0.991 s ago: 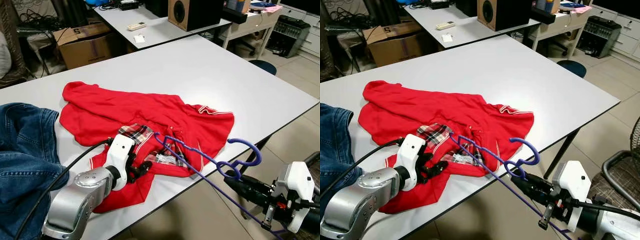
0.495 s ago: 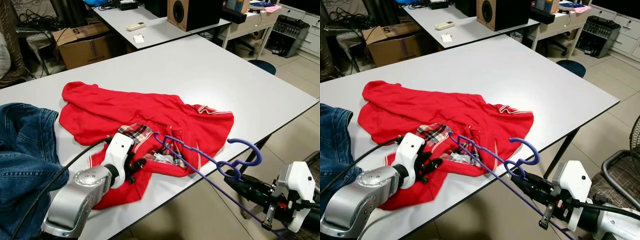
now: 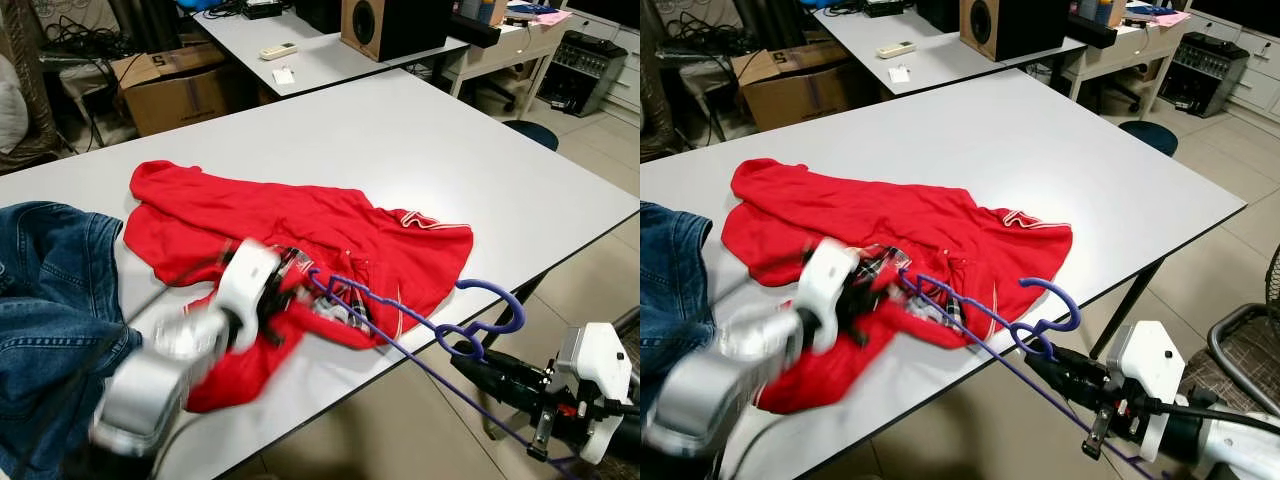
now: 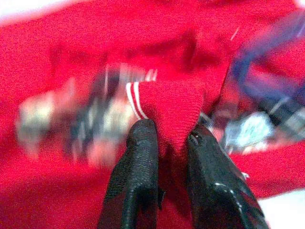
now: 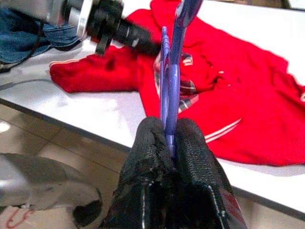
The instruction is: Hang hanger
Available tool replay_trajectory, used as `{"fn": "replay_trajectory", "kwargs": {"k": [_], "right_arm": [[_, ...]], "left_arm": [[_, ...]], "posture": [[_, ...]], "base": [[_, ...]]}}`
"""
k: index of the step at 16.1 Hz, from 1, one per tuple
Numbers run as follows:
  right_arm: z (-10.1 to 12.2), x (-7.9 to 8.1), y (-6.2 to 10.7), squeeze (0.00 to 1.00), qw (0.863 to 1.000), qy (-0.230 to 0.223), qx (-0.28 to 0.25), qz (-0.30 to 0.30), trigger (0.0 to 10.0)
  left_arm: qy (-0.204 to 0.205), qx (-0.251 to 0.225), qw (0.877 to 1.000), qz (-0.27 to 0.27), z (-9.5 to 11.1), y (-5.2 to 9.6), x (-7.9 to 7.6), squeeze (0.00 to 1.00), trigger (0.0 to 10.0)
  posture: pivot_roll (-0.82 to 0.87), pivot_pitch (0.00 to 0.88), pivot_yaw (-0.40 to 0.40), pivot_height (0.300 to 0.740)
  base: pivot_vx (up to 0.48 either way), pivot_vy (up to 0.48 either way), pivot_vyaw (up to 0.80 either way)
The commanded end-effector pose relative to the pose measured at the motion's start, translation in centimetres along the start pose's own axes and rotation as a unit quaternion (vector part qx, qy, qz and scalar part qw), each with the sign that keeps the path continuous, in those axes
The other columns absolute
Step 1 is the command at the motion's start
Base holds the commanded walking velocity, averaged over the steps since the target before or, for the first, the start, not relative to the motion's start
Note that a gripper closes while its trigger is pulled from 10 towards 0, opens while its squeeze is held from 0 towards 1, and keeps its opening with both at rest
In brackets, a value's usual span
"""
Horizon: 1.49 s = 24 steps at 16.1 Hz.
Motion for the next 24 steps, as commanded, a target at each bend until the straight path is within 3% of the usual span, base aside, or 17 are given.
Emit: {"fn": "replay_trajectory", "kwargs": {"k": [1, 5, 8, 9, 14, 19, 21, 24], "right_arm": [[0.5, -0.5, 0.4, 0.0, 1.0, 0.025, 0.002, 0.003, 10.0], [0.5, -0.8, 1.5, 0.0, 0.999, 0.043, 0.021, 0.012, 10.0], [0.4, -1.6, 1.9, 0.0, 0.998, 0.061, 0.031, 0.007, 10.0], [0.1, -2.4, 1.9, 0.0, 0.995, 0.088, 0.043, 0.006, 10.0], [1.4, -4.3, 0.9, 0.0, 0.994, 0.112, 0.001, -0.016, 10.0], [1.5, -3.3, -1.0, 0.0, 0.993, 0.096, -0.024, 0.062, 10.0], [0.3, -2.7, -1.2, 0.0, 0.99, 0.093, 0.009, 0.105, 10.0], [0.0, -2.9, -1.2, 0.0, 0.989, 0.089, 0.02, 0.114, 10.0]], "left_arm": [[-0.056, -0.009, 0.998, -0.02, 1.8, 0.2, 0.1, 0.0, 0.0], [-0.106, -0.006, 0.994, -0.032, 4.4, 0.8, 0.9, 0.0, 0.0], [-0.14, 0.015, 0.989, -0.048, 4.6, 1.1, 0.6, 0.0, 0.0], [-0.151, 0.027, 0.987, -0.056, 4.4, 1.3, 0.4, 0.0, 0.0], [-0.156, 0.033, 0.985, -0.065, 4.9, 1.6, 0.1, 0.0, 0.0], [-0.129, 0.029, 0.989, -0.061, 4.9, 1.4, -0.2, 0.0, 0.0], [-0.13, 0.034, 0.989, -0.055, 4.7, 1.4, 0.1, 0.0, 0.0], [-0.128, 0.035, 0.99, -0.05, 4.6, 1.5, 0.3, 0.0, 0.0]], "posture": [[-0.07, 0.04, 0.056, 0.74], [-0.06, 0.042, 0.065, 0.74], [-0.07, 0.045, 0.073, 0.74], [-0.07, 0.045, 0.071, 0.74], [-0.06, 0.042, 0.055, 0.74], [-0.06, 0.04, 0.047, 0.74], [-0.06, 0.04, 0.034, 0.74], [-0.05, 0.039, 0.018, 0.74]], "base": [[0.0, 0.0, 0.0], [0.0, 0.0, 0.0], [0.0, 0.0, 0.0], [0.0, 0.0, 0.0], [0.0, 0.0, 0.0], [0.0, 0.0, 0.0], [0.0, 0.0, 0.0], [0.0, 0.0, 0.0]]}}
Point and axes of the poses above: a point about 5 cm out from each wrist's last joint towards the gripper, its own y axis pointing back from the gripper into the wrist, its own z axis along the axis of the wrist's last joint, x = y × z, the point moved 5 cm from there along -y, pointing out of the wrist towards the gripper, and after that the axes turned 12 degrees about y, right-handed, at the moved point
